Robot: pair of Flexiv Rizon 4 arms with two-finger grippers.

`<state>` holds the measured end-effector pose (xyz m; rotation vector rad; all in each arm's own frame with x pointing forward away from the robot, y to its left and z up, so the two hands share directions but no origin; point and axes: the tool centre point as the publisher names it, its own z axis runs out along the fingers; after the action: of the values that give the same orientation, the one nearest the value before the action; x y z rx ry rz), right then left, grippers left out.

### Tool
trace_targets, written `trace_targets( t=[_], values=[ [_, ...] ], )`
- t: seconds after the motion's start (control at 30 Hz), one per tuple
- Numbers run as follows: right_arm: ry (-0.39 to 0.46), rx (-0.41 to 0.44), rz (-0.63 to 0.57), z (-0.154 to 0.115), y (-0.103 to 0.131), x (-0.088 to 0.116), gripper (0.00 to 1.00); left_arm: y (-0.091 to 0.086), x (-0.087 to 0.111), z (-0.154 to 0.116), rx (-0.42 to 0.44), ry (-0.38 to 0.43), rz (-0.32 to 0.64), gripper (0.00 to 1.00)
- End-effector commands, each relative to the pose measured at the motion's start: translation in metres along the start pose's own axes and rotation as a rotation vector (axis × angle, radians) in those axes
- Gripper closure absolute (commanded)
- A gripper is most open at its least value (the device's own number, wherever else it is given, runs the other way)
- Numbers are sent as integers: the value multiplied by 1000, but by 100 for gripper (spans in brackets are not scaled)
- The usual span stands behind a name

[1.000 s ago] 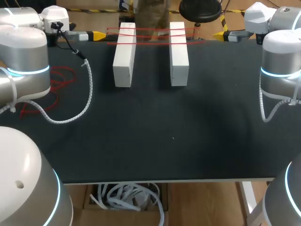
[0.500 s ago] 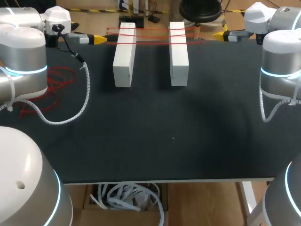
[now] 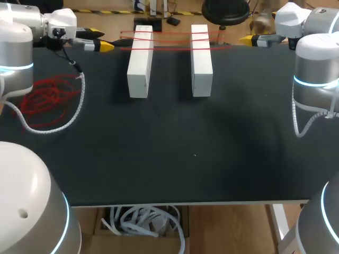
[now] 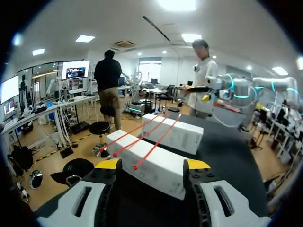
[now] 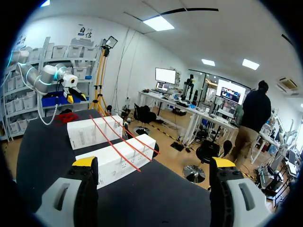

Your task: Grab the tape and strap the tape.

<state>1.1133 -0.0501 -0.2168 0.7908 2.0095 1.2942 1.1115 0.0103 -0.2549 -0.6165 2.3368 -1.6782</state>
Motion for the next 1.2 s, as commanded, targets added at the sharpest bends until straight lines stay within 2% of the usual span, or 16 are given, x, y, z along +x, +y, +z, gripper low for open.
trace_targets(
  t=[0.03,0.07,0.1,0.17,0.3,0.57,0.77,0.87,1.2],
  values=[
    [1,3,0,0,1,0,0,4,-4,7,23,55,20,68],
    [1,3,0,0,1,0,0,4,-4,8,31,64,23,72],
    [1,3,0,0,1,0,0,4,-4,9,48,88,28,70],
    [1,3,0,0,1,0,0,4,-4,11,49,91,32,76],
    [1,3,0,0,1,0,0,5,-6,15,54,125,45,67],
    [1,3,0,0,1,0,0,6,-9,21,62,151,57,65],
    [1,3,0,0,1,0,0,10,-11,26,65,176,66,65],
    [1,3,0,0,1,0,0,11,-11,28,77,203,69,73],
    [1,3,0,0,1,0,0,16,-19,39,92,247,79,69]
  ],
)
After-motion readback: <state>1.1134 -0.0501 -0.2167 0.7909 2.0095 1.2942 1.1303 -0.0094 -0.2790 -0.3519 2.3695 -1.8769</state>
